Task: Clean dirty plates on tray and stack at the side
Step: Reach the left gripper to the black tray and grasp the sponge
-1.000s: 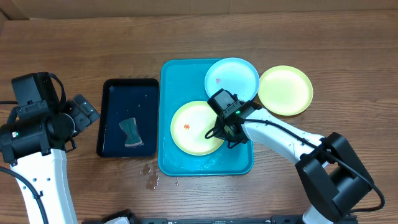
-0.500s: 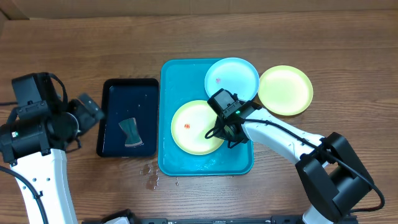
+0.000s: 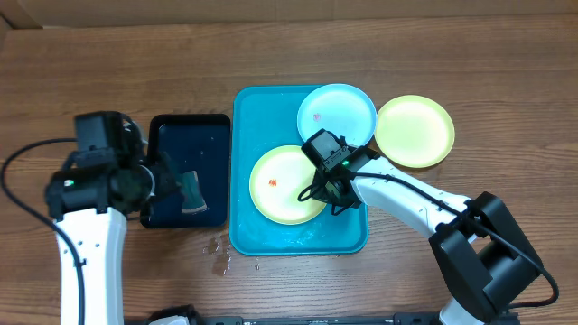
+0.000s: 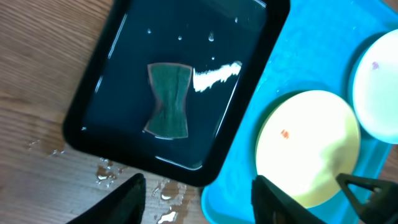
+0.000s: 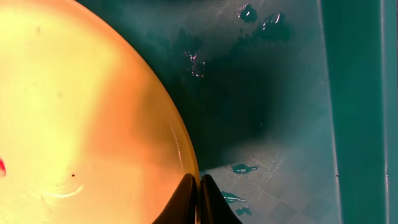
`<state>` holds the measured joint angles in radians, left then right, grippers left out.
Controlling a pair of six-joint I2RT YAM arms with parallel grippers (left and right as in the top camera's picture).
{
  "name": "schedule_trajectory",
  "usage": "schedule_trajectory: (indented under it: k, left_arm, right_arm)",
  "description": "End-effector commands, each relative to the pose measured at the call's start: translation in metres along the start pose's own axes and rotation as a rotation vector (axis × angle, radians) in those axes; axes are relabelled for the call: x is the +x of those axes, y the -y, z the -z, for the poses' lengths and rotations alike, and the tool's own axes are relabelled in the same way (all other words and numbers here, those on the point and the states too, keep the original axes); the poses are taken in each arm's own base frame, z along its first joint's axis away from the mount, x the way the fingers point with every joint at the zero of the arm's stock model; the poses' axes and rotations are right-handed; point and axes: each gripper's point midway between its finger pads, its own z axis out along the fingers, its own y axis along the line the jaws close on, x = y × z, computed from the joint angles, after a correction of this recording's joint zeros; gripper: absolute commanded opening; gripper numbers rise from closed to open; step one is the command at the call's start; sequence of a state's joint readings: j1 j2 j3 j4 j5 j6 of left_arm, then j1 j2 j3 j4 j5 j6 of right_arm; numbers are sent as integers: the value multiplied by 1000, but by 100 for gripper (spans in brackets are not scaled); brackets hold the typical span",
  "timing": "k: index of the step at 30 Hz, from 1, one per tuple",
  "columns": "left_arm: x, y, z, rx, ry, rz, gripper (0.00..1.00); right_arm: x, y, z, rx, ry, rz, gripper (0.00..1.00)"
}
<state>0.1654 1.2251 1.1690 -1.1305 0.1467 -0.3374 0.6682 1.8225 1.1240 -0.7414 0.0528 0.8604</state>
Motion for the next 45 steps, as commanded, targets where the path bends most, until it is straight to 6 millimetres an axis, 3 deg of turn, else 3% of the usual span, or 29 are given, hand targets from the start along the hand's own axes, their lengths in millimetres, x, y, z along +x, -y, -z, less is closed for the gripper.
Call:
schedule_trajectory:
  k: [1,5,11,14,23,31,39,45]
  left_arm:
    - [2,3,-14,-8,9,-8,44]
    - [0,1,-28,-60,1,-66,38]
    - [7,-12,-69,-153,-129,-35,53]
    - [9,-17,-89,-186,-175,11,53]
    - [15,-26,-143,-246,-263,157,36]
    - [16,-25,-162,-222,-292,95,24]
    - [30,-23,-170,-226,-356,31,25]
    - [29,-21,-169,-207,-364,-55,26]
  right_arm:
    - [-4,2,2,9,25,3,4]
    - [-4,2,2,8,25,2,6]
    - [-7,-1,2,-4,34,1,9]
    - [-7,-2,2,-6,36,1,10]
    - [-8,-3,2,-12,40,1,12]
    - [-9,-4,2,-17,43,0,13]
    - [-9,-5,2,-20,45,0,14]
    - [-9,-5,2,-20,45,0,14]
